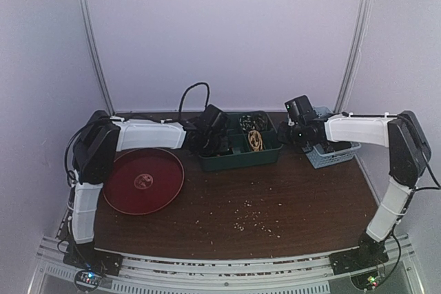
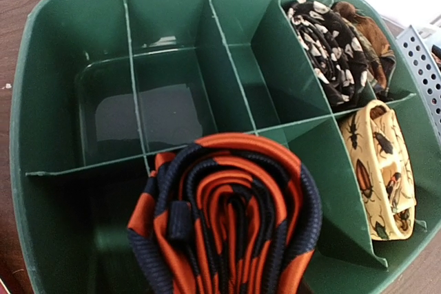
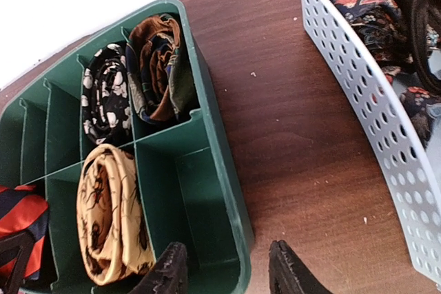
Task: Roll the ties
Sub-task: Move the storage box to the center of the board.
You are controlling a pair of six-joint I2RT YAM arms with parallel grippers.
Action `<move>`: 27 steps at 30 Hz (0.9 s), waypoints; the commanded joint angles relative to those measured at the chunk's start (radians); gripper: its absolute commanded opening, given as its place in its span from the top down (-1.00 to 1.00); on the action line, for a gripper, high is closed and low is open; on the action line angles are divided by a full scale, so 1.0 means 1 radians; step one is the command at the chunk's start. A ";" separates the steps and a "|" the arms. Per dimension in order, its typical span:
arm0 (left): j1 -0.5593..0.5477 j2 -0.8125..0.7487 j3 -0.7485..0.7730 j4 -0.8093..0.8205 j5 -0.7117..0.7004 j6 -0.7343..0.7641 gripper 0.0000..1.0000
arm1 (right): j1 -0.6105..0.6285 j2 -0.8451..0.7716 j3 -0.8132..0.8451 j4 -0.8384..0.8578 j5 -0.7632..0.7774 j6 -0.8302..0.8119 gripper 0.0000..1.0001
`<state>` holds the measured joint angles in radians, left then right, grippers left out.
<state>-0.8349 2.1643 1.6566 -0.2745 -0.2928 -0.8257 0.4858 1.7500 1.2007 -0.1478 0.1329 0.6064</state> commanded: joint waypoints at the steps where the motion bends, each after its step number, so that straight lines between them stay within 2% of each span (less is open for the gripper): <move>1: 0.007 0.015 0.021 -0.041 -0.079 -0.033 0.83 | -0.008 0.085 0.071 0.005 0.020 -0.025 0.17; 9: 0.007 0.037 0.049 -0.075 -0.111 -0.034 0.84 | -0.009 0.200 0.130 0.011 -0.024 -0.031 0.23; 17: 0.005 0.032 0.033 -0.108 -0.201 -0.071 0.85 | 0.002 0.201 0.085 0.023 -0.047 -0.008 0.37; 27: -0.002 0.097 0.071 -0.116 -0.211 -0.061 0.86 | 0.052 0.195 0.068 0.029 -0.046 0.011 0.42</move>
<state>-0.8406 2.2063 1.7000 -0.3470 -0.4541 -0.8783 0.5087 1.9545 1.2907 -0.0998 0.0879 0.6064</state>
